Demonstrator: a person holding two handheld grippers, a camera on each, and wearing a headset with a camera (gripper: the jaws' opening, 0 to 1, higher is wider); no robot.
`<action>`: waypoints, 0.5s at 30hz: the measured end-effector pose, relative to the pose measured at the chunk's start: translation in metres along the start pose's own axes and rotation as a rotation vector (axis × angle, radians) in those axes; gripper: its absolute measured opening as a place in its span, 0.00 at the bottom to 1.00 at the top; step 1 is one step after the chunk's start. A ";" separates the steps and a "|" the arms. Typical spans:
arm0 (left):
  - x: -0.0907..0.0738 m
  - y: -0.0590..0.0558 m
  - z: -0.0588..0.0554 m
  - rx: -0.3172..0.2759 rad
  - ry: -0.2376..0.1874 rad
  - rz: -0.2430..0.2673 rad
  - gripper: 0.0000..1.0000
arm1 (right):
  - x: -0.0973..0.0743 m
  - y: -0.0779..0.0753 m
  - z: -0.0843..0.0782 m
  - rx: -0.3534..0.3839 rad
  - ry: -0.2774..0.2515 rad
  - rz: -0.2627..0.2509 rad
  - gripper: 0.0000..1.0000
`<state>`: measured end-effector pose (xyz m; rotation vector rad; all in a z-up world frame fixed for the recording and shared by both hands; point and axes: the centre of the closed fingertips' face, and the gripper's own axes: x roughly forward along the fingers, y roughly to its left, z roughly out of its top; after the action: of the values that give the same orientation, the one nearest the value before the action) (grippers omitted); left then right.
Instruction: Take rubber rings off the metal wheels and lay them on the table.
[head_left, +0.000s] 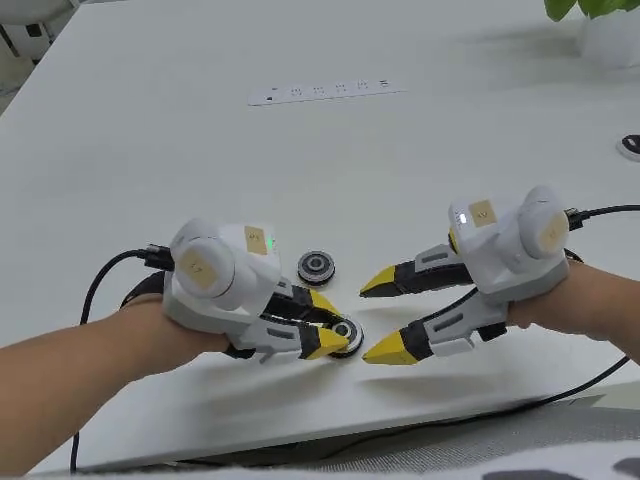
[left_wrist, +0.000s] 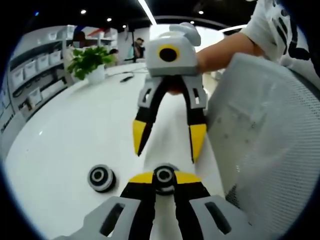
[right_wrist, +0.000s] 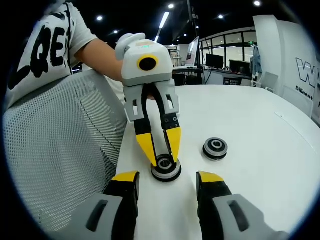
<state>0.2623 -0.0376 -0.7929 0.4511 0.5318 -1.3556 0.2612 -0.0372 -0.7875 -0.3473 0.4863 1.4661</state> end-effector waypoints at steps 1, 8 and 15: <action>0.001 0.000 0.000 -0.003 -0.002 0.001 0.14 | 0.001 0.000 0.000 0.004 -0.002 0.001 0.42; -0.001 0.000 0.000 0.003 -0.004 0.009 0.14 | 0.003 -0.003 0.000 0.000 -0.019 -0.010 0.40; -0.003 0.000 -0.002 -0.002 -0.006 0.007 0.13 | 0.009 -0.004 -0.003 0.044 -0.035 -0.004 0.38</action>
<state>0.2621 -0.0345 -0.7927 0.4468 0.5255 -1.3491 0.2650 -0.0316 -0.7948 -0.2873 0.4889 1.4536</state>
